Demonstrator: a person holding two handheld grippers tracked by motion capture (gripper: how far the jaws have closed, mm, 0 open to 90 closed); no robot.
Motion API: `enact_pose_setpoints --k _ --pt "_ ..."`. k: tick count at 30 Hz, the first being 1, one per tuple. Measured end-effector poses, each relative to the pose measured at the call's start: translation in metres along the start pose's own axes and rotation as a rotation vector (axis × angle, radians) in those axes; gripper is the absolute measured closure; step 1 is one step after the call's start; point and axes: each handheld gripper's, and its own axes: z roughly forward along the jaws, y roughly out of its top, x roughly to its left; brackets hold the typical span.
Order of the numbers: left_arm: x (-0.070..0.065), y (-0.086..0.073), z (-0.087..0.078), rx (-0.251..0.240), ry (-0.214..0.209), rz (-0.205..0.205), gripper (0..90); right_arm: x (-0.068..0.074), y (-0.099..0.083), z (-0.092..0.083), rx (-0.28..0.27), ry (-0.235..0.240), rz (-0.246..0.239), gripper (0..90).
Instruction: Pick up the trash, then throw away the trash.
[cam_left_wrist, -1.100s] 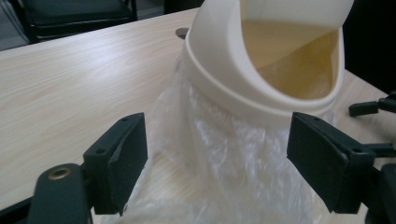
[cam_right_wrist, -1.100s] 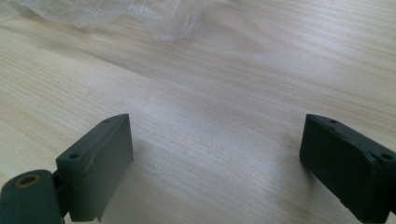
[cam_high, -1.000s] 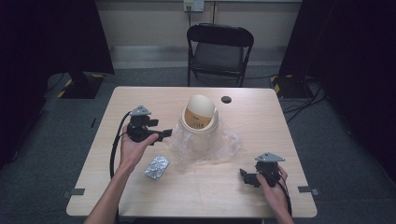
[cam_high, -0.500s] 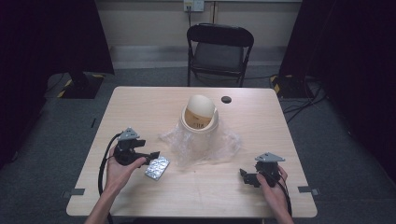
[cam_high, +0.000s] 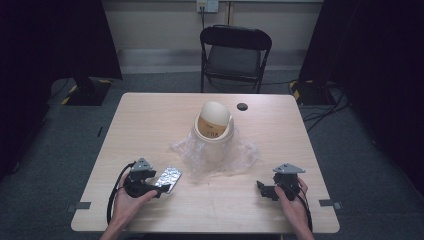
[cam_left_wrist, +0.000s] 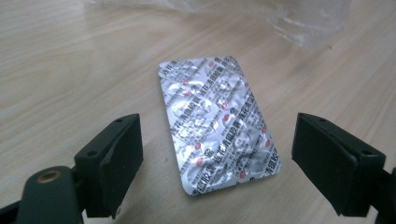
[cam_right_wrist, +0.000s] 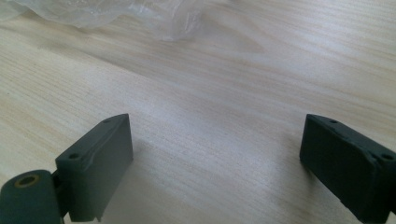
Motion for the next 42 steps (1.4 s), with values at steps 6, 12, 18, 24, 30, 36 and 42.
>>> enact_pose_setpoints --k 6,12,18,24,30,36,42 --pt "-0.005 0.001 0.005 -0.009 -0.013 -0.012 16.4 0.000 0.000 0.000 0.000 0.000 0.000 8.7" --pt "-0.009 0.001 0.014 0.008 0.027 0.016 15.7 0.000 0.000 0.000 0.000 0.000 0.000 8.7" --pt "-0.013 0.001 0.015 0.017 0.098 0.065 21.8 0.000 0.000 0.000 0.000 0.000 0.000 8.7" --pt "-0.013 -0.002 0.013 -0.013 0.127 0.078 32.1 0.000 0.000 0.000 0.000 0.001 0.001 8.7" --pt "-0.011 -0.002 0.013 -0.008 0.122 0.084 34.0 0.000 0.000 0.000 0.000 0.001 0.000 8.7" --pt "-0.010 -0.001 0.012 0.002 0.126 0.065 34.2 0.000 0.000 0.000 0.000 0.000 0.000 8.7" --pt "-0.005 -0.001 0.002 -0.038 0.135 0.042 34.2 0.000 0.000 0.000 0.000 0.000 0.000 8.7"
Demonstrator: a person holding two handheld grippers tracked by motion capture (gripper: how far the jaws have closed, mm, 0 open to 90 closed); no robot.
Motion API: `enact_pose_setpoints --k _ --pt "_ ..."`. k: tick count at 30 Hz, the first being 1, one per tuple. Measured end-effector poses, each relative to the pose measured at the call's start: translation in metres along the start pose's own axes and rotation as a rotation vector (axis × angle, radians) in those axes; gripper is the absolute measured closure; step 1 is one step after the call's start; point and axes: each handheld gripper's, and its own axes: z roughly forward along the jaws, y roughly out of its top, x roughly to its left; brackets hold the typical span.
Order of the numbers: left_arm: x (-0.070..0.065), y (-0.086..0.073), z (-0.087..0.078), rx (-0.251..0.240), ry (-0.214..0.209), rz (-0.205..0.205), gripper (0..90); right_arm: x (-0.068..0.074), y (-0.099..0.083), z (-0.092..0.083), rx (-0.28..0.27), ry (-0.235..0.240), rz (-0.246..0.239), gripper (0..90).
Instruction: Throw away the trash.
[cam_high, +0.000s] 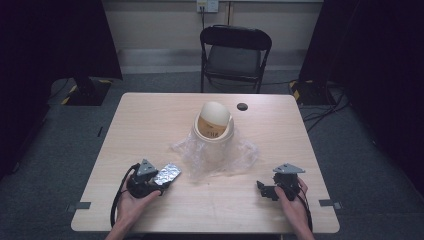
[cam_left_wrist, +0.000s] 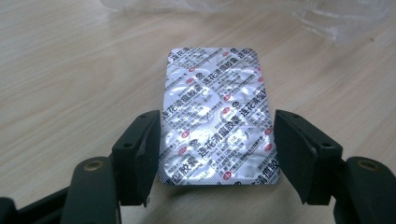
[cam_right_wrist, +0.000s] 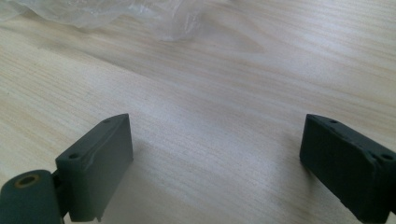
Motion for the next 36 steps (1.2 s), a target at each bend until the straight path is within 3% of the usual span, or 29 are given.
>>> enact_pose_setpoints --k 8,14,22,30,35,36 --pt "0.006 0.000 -0.009 -0.045 -0.008 -0.041 34.2 0.000 0.000 0.000 0.000 0.000 0.000 8.7" --pt "0.004 0.003 -0.016 -0.077 -0.035 -0.049 34.2 0.000 0.000 0.000 0.000 0.000 0.000 8.7" --pt "0.002 0.011 -0.025 -0.123 -0.048 -0.048 34.2 0.000 0.000 0.000 0.000 0.000 0.000 8.7" --pt "0.002 0.018 -0.032 -0.141 -0.055 -0.035 34.2 0.000 0.000 0.000 0.000 0.000 0.000 8.7" --pt "0.000 0.025 -0.036 -0.150 -0.064 -0.005 34.2 0.000 0.000 0.000 0.000 0.001 0.001 8.7" --pt "-0.002 0.026 -0.036 -0.155 -0.070 -0.016 34.2 0.000 0.000 0.000 0.000 0.000 0.000 8.7"
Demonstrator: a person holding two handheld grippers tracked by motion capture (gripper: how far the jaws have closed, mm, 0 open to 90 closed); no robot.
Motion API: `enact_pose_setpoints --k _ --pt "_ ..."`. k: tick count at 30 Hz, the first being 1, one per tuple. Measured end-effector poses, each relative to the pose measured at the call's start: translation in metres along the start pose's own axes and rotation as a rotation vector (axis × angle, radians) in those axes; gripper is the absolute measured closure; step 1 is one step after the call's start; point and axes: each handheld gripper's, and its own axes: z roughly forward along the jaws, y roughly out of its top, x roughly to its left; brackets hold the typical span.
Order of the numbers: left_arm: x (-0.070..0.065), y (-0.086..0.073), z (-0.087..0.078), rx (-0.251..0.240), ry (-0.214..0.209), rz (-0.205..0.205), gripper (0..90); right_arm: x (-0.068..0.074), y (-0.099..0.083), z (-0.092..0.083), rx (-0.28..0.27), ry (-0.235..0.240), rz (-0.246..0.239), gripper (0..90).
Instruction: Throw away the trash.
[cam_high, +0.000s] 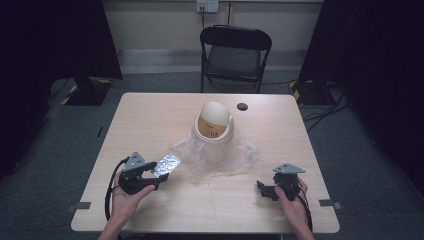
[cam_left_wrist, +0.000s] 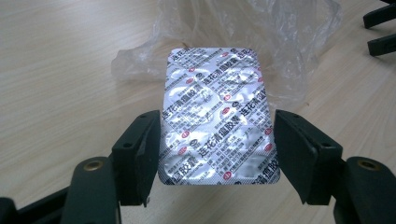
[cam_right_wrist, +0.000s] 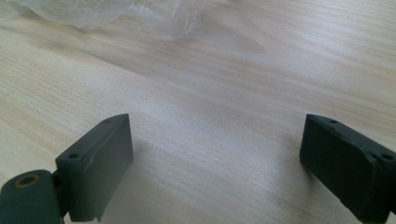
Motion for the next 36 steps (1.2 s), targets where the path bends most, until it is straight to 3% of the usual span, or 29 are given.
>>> enact_pose_setpoints --k 22,36 --pt "-0.006 0.048 -0.007 -0.104 -0.019 0.046 34.2 0.000 0.000 0.000 0.000 0.001 0.000 8.7" --pt "-0.017 0.088 0.016 -0.121 -0.066 0.090 34.2 0.000 0.000 0.000 0.001 0.000 0.000 8.7"
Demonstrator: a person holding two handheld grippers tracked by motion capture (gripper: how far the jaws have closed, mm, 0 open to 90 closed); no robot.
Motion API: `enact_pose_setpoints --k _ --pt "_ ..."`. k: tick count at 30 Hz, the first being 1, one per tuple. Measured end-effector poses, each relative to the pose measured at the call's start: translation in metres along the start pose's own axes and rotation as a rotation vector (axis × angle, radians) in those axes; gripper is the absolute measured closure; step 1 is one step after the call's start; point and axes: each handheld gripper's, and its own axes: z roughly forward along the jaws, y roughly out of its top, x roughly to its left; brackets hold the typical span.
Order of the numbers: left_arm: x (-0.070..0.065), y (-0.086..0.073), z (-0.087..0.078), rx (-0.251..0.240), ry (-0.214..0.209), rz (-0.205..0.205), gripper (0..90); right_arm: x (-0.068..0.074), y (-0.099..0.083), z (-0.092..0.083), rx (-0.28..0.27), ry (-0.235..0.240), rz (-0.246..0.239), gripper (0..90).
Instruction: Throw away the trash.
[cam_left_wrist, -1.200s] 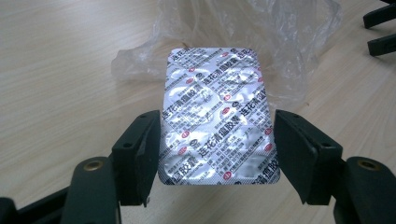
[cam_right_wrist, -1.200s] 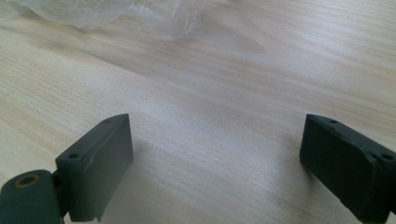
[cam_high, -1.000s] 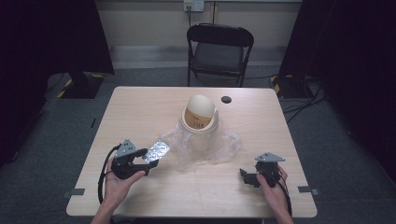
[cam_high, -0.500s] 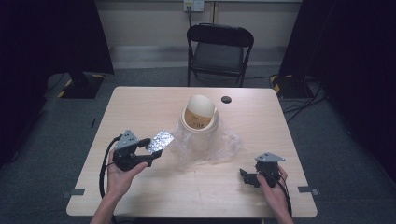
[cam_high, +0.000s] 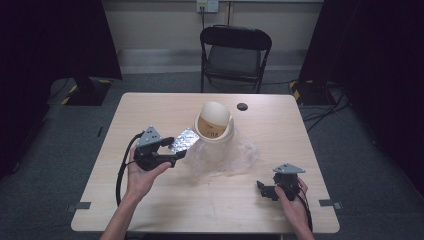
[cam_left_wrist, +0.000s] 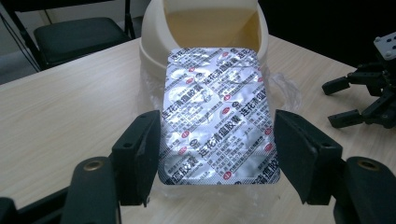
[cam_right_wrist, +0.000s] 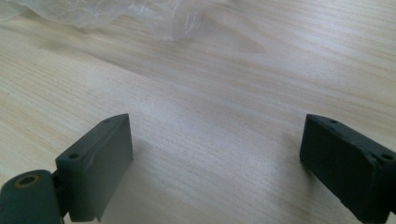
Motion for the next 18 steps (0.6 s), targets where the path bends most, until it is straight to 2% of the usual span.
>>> enact_pose_setpoints --k 11,15,18 --pt "-0.005 0.016 0.030 0.047 -0.053 0.003 34.2 0.000 0.000 0.000 -0.001 0.000 -0.001 8.7" --pt "-0.005 0.022 0.039 0.079 -0.052 0.017 34.2 0.000 0.000 0.000 0.000 0.000 0.000 8.7" --pt "-0.005 0.025 0.042 0.063 -0.056 0.019 34.2 0.000 0.000 0.000 -0.001 0.000 -0.001 8.7"
